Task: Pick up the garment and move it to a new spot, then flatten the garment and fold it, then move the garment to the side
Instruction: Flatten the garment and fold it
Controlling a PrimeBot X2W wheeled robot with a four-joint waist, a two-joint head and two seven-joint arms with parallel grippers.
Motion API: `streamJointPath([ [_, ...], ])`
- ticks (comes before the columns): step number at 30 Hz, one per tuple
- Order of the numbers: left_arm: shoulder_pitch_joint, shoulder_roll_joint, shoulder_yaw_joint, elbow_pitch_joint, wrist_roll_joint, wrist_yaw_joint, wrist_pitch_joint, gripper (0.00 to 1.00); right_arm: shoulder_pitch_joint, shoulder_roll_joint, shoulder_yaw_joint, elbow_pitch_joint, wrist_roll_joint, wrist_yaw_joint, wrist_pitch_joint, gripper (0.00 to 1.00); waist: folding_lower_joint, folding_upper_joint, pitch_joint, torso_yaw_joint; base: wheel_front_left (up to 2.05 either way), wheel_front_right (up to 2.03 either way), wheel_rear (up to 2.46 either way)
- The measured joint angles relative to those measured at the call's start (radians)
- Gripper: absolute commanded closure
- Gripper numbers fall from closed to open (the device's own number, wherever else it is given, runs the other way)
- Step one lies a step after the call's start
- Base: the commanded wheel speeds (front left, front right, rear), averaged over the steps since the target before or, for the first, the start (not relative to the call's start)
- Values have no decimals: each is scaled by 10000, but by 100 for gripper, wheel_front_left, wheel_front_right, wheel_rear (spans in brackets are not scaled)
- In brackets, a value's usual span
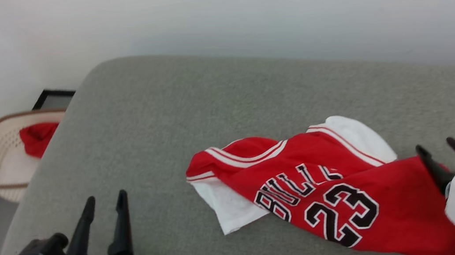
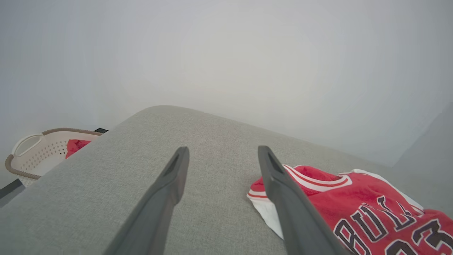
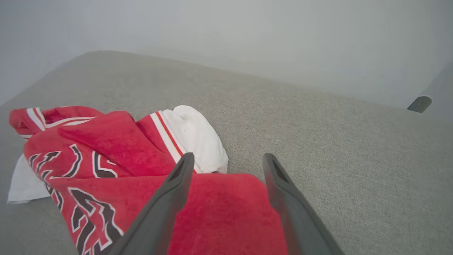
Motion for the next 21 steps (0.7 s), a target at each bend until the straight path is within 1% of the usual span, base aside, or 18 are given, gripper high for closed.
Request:
streamJointPath([
  [4, 77, -734, 458, -146, 560, -359, -2, 0, -518, -453, 119, 42, 115, 0, 838, 0, 0, 0, 358, 285, 0, 0, 0],
  [8, 90, -1392, 757, -13, 1022, -779, -2, 0, -918, -886, 318, 148, 523, -2, 1678, 0, 0, 0, 725, 610, 0, 0, 0],
  [13, -52, -2031, 1001, 253, 1511, -1256, -2, 0, -1403, -1336, 552, 268, 725, -2, 2523, 0, 0, 0, 1219, 1011, 0, 0, 0],
  [17, -288, -2472, 1162, 428, 1856, -1532, -2, 0, -1761, -1534, 675, 458, 840, -2, 2859, 0, 0, 0, 1620, 1322, 0, 0, 0],
  [21, -495, -2857, 1229, 602, 2121, -1714, 0, 0, -1983, -1586, 823, 807, 882, -2, 3127, 0, 0, 0, 1976, 1624, 0, 0, 0],
])
